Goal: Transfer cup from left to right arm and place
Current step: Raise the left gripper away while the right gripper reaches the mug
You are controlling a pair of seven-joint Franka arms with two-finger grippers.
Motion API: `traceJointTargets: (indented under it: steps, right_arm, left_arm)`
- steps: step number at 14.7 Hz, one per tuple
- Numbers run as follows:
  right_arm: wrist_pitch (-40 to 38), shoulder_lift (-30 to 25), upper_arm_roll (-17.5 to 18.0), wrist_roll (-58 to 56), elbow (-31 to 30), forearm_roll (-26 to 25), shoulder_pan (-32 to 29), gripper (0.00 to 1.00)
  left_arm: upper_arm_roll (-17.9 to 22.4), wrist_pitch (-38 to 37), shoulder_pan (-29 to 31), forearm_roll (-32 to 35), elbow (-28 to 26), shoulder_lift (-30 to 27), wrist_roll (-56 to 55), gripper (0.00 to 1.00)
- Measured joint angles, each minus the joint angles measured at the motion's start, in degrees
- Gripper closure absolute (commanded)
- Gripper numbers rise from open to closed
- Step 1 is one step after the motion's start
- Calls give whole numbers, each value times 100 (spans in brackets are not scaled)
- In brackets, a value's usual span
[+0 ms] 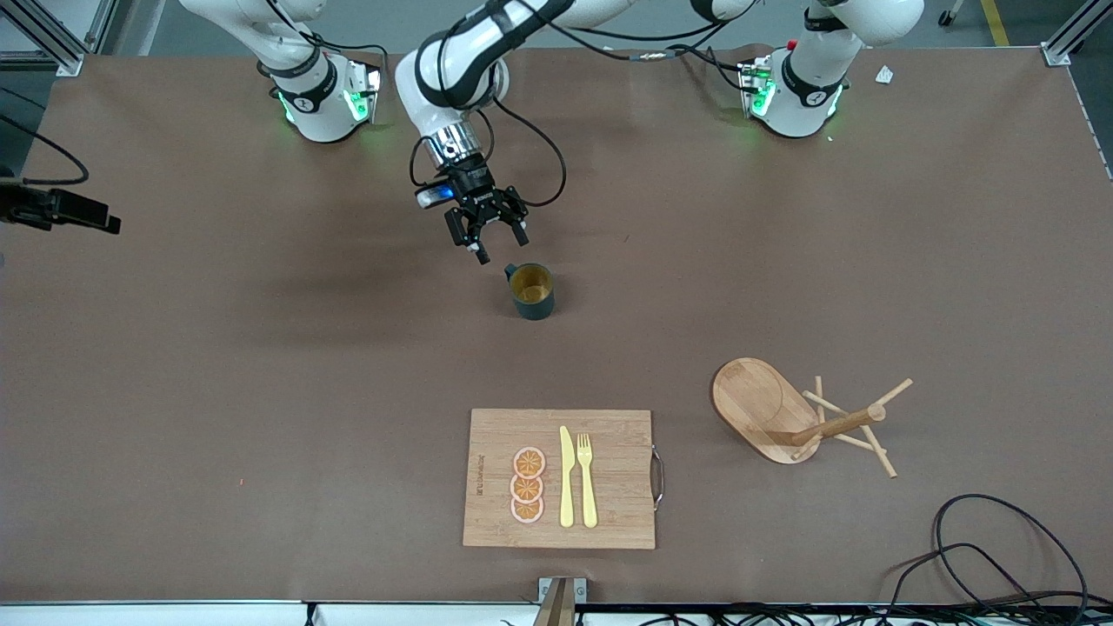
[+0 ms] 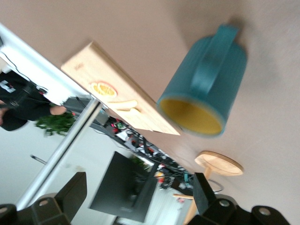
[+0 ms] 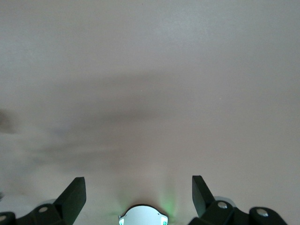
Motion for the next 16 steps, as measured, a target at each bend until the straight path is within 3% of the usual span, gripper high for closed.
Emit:
traceJointTargets:
  steps: [3,7,11,16]
  right_arm:
    - [123,128,77,136,-5,20,90,0]
    - [457,267,126,1590,-247,317,647,0]
    - [1127,308,150,2885,-769,583,1269,0]
    - [2465,312,171,4065,-1596,767,2262,0]
  left_arm:
    - [3,7,527,-568,-6,-613,47,0]
    - [4,37,1501,-1558,-7,-1264,62,0]
    - [0,58,2572,-2565,-13,-1899,92,0]
    - [7,-25,3358,-2979,-56,-2473,57,0]
